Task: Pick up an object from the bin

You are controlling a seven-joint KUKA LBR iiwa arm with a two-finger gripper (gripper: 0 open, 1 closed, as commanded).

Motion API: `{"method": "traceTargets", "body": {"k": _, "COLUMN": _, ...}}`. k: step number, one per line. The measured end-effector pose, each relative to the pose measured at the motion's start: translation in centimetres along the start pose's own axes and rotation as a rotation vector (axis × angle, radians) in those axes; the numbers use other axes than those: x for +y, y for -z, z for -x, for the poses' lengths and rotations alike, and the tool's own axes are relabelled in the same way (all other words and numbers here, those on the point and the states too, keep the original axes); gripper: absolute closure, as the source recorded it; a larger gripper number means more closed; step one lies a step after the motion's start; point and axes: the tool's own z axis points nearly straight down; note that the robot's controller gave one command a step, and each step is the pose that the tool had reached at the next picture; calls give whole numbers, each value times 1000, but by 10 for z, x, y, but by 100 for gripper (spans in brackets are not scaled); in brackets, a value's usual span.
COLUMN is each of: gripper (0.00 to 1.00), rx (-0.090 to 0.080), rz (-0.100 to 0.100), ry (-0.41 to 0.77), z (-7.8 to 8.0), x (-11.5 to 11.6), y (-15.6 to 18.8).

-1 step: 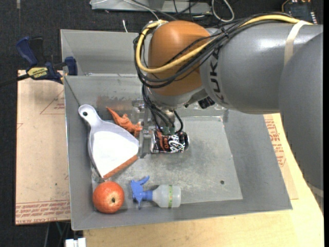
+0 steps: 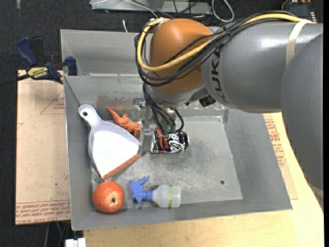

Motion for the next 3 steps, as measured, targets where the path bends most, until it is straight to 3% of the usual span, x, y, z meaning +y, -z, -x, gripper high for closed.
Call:
{"method": "traceTargets", "body": {"k": 1, "gripper": 0, "rx": 1, "rz": 1, "ry": 228, "z": -76, "x": -23, "y": -96}}
{"method": "traceTargets", "body": {"k": 2, "gripper": 0, "rx": -3, "rz": 2, "ry": 260, "z": -101, "x": -12, "y": -89}}
{"method": "traceTargets", "body": {"k": 3, "gripper": 0, "rx": 3, "rz": 1, "ry": 386, "z": -104, "x": -30, "y": -108}}
